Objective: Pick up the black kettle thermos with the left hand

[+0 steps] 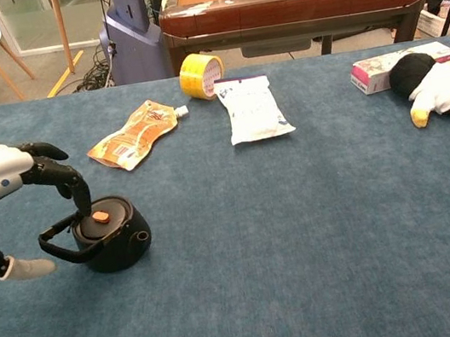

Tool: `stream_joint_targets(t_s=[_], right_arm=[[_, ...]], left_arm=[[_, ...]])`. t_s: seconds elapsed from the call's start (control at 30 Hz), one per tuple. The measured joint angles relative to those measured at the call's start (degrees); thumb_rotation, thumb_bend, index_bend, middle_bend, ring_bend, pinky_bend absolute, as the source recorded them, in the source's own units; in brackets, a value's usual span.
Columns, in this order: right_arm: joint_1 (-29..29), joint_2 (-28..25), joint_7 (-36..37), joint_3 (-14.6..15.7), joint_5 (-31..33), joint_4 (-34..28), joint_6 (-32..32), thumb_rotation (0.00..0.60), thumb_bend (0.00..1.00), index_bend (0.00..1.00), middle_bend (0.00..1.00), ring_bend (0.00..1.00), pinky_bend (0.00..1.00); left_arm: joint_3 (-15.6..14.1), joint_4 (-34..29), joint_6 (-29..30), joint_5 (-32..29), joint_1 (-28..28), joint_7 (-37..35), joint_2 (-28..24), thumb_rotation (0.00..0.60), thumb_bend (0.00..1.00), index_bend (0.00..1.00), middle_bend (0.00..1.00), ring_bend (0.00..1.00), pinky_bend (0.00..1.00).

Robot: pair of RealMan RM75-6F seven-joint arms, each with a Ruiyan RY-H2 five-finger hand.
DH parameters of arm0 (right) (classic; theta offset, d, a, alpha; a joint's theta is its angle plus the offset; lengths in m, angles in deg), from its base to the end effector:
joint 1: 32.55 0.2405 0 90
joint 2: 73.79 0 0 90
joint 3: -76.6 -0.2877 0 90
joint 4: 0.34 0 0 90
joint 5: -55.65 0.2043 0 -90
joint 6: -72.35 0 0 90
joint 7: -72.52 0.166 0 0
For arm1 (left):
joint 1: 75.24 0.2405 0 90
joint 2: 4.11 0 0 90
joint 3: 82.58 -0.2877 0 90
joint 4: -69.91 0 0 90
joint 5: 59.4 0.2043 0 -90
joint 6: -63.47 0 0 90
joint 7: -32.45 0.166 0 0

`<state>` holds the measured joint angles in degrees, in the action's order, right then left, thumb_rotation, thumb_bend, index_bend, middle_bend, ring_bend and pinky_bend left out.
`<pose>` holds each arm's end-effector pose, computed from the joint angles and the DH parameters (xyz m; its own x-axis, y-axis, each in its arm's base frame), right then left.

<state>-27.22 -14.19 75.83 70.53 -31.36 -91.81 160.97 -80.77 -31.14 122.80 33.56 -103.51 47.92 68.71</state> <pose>-0.3282 -0.2183 0.2241 0.4198 0.1240 0.8991 -0.9033 -0.0397 0.4272 -0.1899 0.2740 0.0418 0.5502 0.2145 0.8070 0.7263 -0.5998 -0.3357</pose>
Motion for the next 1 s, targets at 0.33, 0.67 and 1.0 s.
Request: stream_joint_targets(t_s=[0.33, 0.67, 1.0], right_arm=[[-0.4, 0.0, 0.7, 0.2, 0.2, 0.6, -0.2, 0.6, 0.18, 0.59, 0.48, 0.32, 0.34], [-0.9, 0.0, 1.4, 0.3, 0.6, 1.0, -0.2, 0.6, 0.18, 0.59, 0.48, 0.32, 0.34], [-0.6, 0.2, 1.5, 0.3, 0.7, 1.3, -0.8, 0.6, 0.18, 0.59, 0.48, 0.32, 0.34]], left_arm=[[-0.5, -0.1, -1.1, -3.2, -0.8, 5.7, 1.7, 0.6, 0.17, 0.43, 0.44, 0.37, 0.07], [-0.7, 1.4, -0.8, -5.1, -1.3, 8.0, 3.6, 0.599, 0.17, 0.45, 0.45, 0.37, 0.07], [-1.6, 3.1, 0.1, -5.8, -1.1, 8.8, 4.6, 0.6, 0.17, 0.46, 0.45, 0.37, 0.07]])
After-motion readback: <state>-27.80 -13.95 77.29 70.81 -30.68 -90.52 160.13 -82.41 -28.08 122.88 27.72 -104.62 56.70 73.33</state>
